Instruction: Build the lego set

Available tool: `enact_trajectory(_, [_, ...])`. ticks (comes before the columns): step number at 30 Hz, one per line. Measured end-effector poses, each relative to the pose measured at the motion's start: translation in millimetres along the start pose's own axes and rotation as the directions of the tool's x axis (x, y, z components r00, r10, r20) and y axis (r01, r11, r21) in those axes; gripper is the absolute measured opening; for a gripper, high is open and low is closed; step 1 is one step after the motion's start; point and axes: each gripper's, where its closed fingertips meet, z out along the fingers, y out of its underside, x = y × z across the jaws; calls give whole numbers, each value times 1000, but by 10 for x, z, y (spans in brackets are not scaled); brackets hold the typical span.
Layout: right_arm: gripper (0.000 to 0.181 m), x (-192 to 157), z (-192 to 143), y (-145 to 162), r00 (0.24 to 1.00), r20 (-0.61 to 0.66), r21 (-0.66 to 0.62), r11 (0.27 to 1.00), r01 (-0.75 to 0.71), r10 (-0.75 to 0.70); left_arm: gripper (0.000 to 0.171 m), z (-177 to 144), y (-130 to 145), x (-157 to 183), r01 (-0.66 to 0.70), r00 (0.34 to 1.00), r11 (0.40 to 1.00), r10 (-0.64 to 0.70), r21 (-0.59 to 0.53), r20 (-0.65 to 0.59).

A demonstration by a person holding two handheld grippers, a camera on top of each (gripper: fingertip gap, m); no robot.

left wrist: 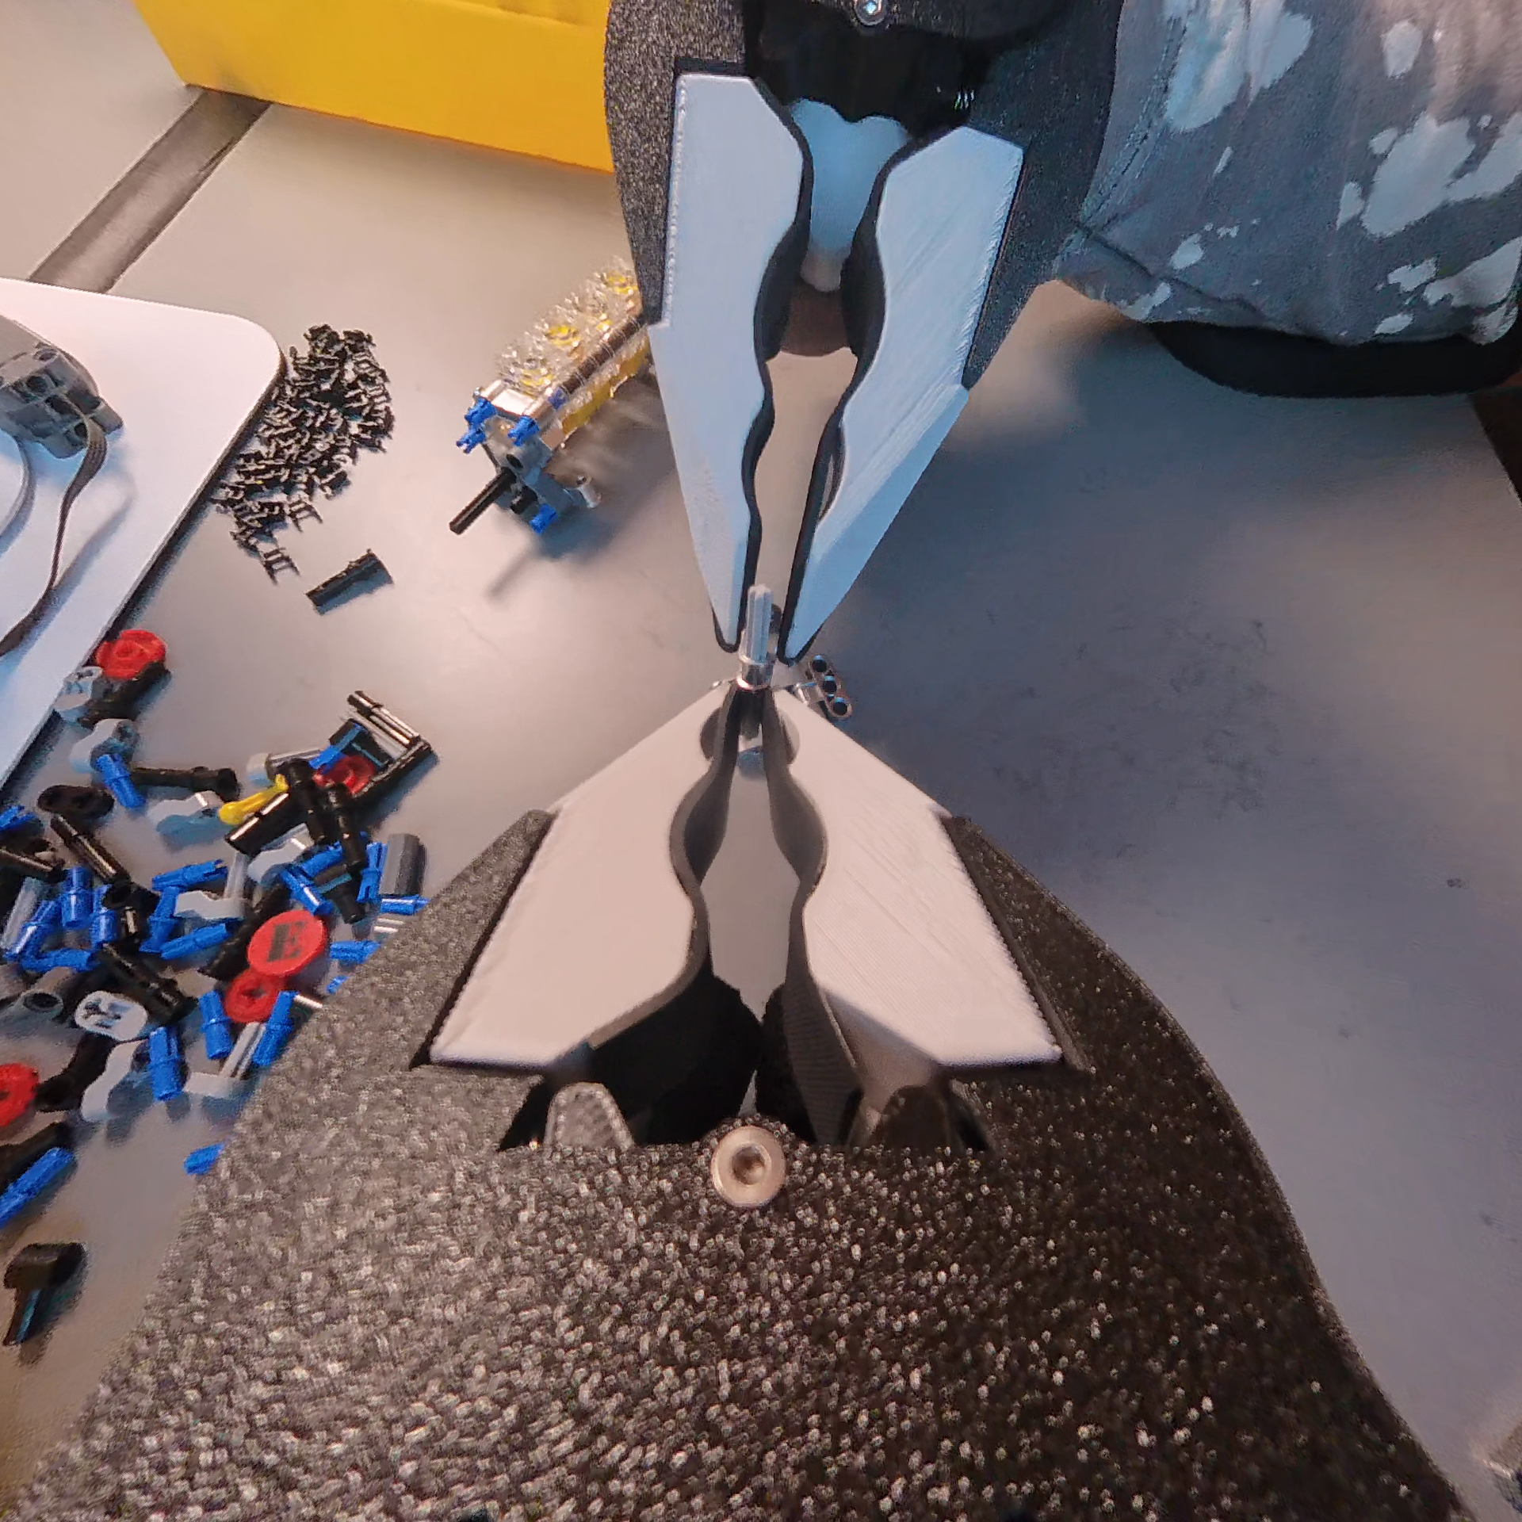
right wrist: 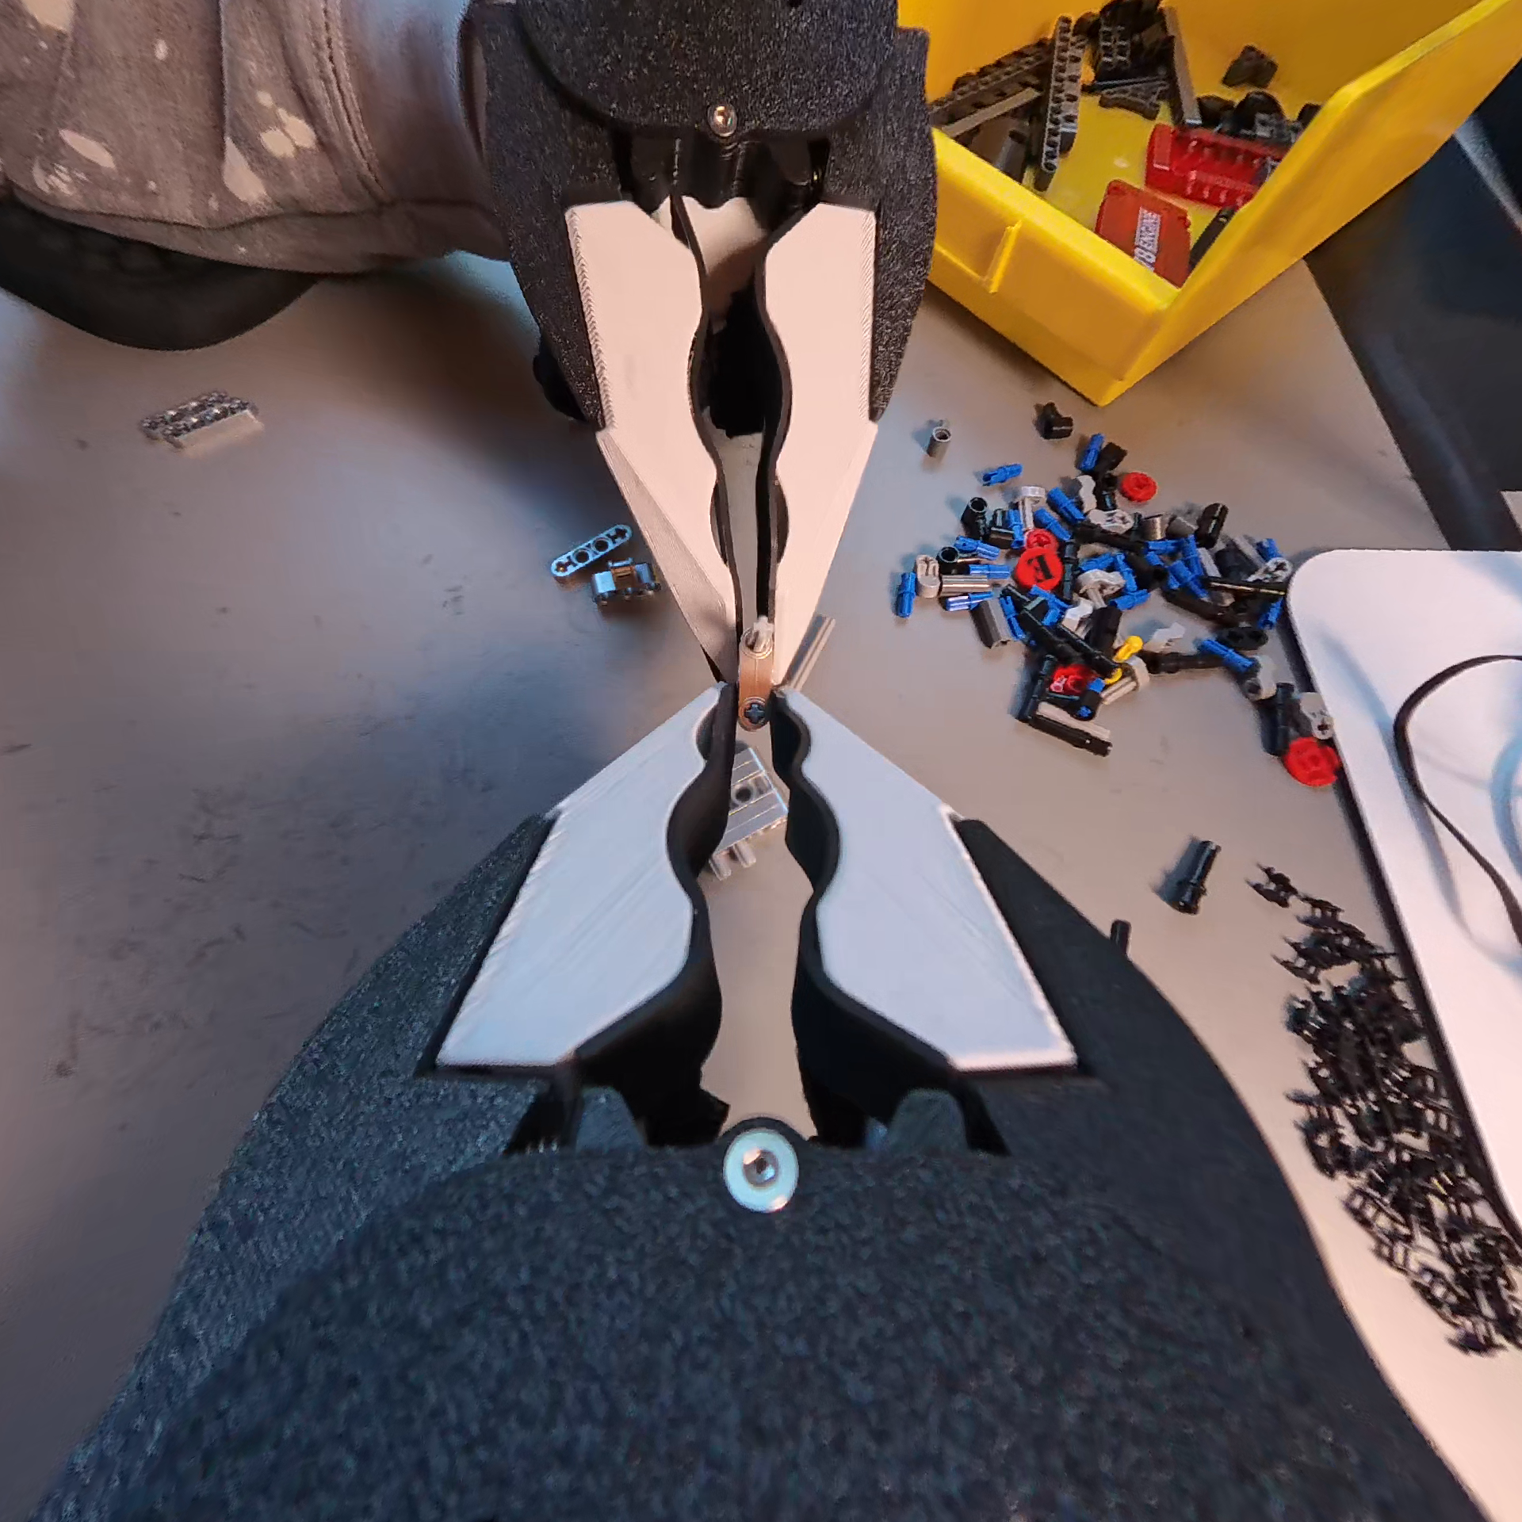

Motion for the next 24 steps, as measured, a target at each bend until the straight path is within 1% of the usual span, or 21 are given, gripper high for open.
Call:
enact_trajectory(2, [5,-9,-20,-4,1000,6,5,1000,-3,3,2,1,-13,14,0,1000,1000,0,6,-11])
enact_trajectory(4, [5,-27,-18,17,1000,14,-7,1000,-4,4,3,4,22,31,4,1000,1000,-4,-14,-28])
enact_trajectory(5, [5,-31,-17,40,1000,14,-21,1000,-1,1,6,0,48,34,8,999,1000,-9,-24,-35])
enact_trajectory(6, [5,-30,-16,68,1000,14,-37,999,-1,2,15,-11,58,41,14,999,1000,-15,-25,-43])
enact_trajectory(7, [6,-37,-12,95,1000,18,-53,999,0,1,19,-23,48,58,21,998,1000,-23,-19,-56])
enact_trajectory(9, [6,-39,9,113,1000,16,-68,998,4,-3,17,-26,11,67,20,998,1000,-20,-6,-55])
enact_trajectory(10, [6,-54,23,107,1000,24,-69,998,6,-4,12,-16,7,68,10,999,1000,-10,-9,-48])
enact_trajectory(12, [5,-67,47,94,1000,28,-73,997,11,-9,6,7,9,73,0,999,1000,-1,-15,-42])
enact_trajectory(18, [6,-24,77,131,1000,6,-89,996,-2,2,5,41,46,23,25,1000,999,-25,-29,-16])
enact_trajectory(21, [6,-28,73,149,999,21,-79,996,-29,31,5,52,66,26,50,998,999,-51,-21,-36])
enact_trajectory(24, [6,-30,75,179,999,23,-89,996,-26,28,5,65,115,32,50,998,998,-52,-34,-45])
